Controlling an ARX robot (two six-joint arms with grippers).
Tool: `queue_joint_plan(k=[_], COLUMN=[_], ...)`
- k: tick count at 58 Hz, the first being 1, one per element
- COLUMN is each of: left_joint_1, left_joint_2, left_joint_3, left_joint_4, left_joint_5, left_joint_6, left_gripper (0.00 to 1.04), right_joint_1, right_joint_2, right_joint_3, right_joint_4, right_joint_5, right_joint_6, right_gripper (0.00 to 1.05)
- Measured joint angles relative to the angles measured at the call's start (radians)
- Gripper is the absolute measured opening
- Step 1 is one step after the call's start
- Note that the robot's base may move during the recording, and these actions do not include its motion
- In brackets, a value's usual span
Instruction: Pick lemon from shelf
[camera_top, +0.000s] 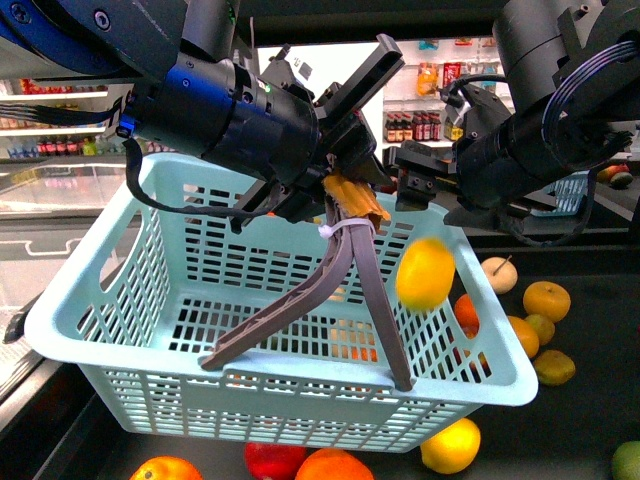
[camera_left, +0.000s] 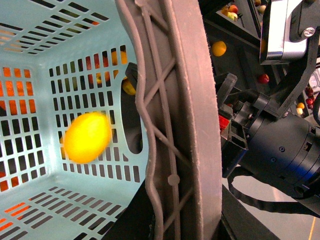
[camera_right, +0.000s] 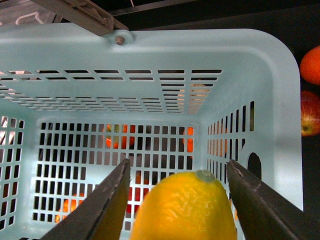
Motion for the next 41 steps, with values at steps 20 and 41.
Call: queue_joint_plan(k=[20, 41], left_joint_1=[0.001, 0.001], left_joint_2=[0.0, 0.0], left_joint_3=[0.0, 0.0], left_joint_4=[0.0, 0.0], left_joint_5=[-0.003, 0.001], left_joint_6=[-0.001, -0.002], left_gripper=[0.16, 0.16], right_joint_1=[-0.178, -0.375], right_joint_2=[-0.161, -0.085], right_joint_3=[-0.181, -0.494], right_joint_4=[0.139, 0.343], right_joint_5=[-0.063, -0.101], right_joint_6=[0.059, -0.066], right_gripper=[0.97, 0.97])
